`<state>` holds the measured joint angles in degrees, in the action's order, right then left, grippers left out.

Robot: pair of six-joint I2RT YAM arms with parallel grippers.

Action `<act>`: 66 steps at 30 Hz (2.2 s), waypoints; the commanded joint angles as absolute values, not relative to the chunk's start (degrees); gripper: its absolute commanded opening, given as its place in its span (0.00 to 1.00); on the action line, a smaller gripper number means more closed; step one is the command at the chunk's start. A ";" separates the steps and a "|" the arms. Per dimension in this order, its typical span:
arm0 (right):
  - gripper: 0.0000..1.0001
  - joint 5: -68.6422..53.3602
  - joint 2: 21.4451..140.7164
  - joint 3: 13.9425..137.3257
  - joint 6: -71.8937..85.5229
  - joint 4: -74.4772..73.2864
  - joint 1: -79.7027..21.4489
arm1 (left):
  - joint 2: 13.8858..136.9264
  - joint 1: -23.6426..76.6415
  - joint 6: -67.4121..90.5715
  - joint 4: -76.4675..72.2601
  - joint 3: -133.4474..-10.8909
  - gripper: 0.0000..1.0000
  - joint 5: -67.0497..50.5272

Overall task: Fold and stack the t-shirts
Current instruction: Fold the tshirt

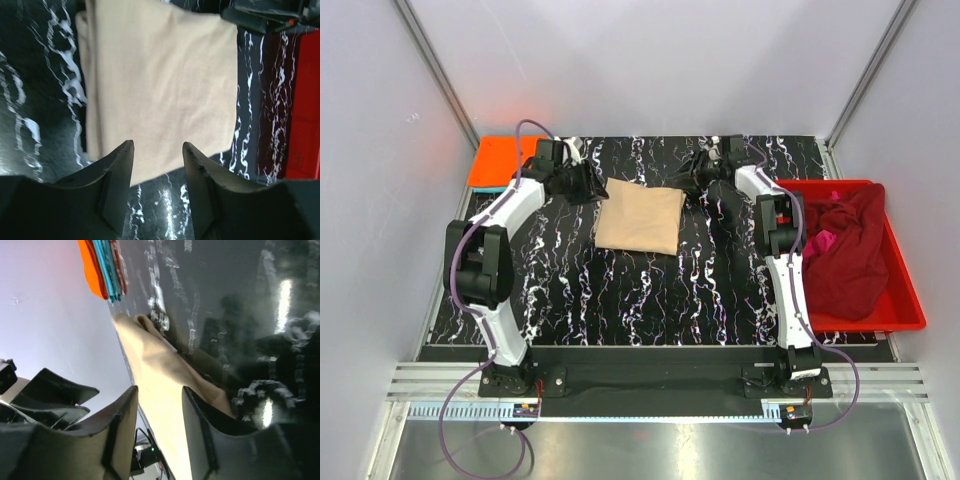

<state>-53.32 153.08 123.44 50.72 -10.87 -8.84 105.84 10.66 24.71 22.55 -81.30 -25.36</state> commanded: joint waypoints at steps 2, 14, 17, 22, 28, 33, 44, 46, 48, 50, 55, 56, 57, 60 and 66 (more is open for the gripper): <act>0.52 -49.59 147.84 133.41 40.63 -30.26 -9.14 | 105.21 9.75 21.88 21.27 -81.75 0.47 -24.95; 0.65 -44.93 120.35 102.24 25.78 -38.04 -11.25 | 110.13 10.98 25.05 13.19 -70.76 0.38 -27.51; 0.65 -38.36 116.73 99.41 16.90 -43.41 -13.08 | 108.64 13.70 26.80 12.84 -68.30 0.37 -26.02; 0.70 -27.62 110.32 92.57 9.16 -42.73 -17.83 | 101.80 19.05 34.08 8.36 -58.81 0.37 -24.61; 0.83 -18.21 98.81 79.85 0.73 -35.52 -26.25 | 92.41 22.24 35.95 10.71 -54.41 0.38 -19.79; 1.00 -3.36 86.06 59.39 -14.55 -15.59 -37.60 | 76.69 18.04 34.28 20.47 -54.32 0.48 -11.61; 0.92 -0.27 86.21 36.48 -55.01 22.56 -49.47 | 55.04 5.55 36.03 30.85 -47.30 0.51 -13.79; 0.94 1.74 90.85 35.95 -58.78 30.22 -50.44 | 52.66 4.31 37.79 30.50 -44.14 0.50 -15.29; 0.92 0.45 93.77 37.87 -61.59 31.63 -51.15 | 50.10 2.99 38.93 30.93 -42.37 0.50 -17.13; 0.89 0.26 97.55 39.11 -62.75 33.21 -51.50 | 48.61 1.94 39.98 31.64 -40.52 0.50 -17.93; 0.81 0.27 105.81 44.38 -67.32 35.51 -51.68 | 48.68 0.53 43.85 31.56 -37.53 0.51 -19.33; 0.79 -1.82 106.43 46.12 -67.32 34.20 -51.68 | 49.30 0.27 45.34 31.20 -37.27 0.54 -19.68; 0.76 -2.80 107.65 46.93 -67.67 33.49 -51.68 | 50.00 0.09 46.13 30.85 -36.92 0.58 -20.12; 0.53 -3.34 110.55 50.53 -67.68 32.52 -51.68 | 53.87 -1.49 48.51 27.17 -36.04 0.71 -23.89; 0.21 -4.13 108.81 57.83 -66.18 23.82 -51.59 | 66.69 -1.76 50.97 15.66 -37.70 0.78 -29.61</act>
<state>-2.59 110.85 53.10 -66.37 26.57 -51.31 62.81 -1.52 48.18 25.54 -36.56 -24.21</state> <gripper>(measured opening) 0.232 0.771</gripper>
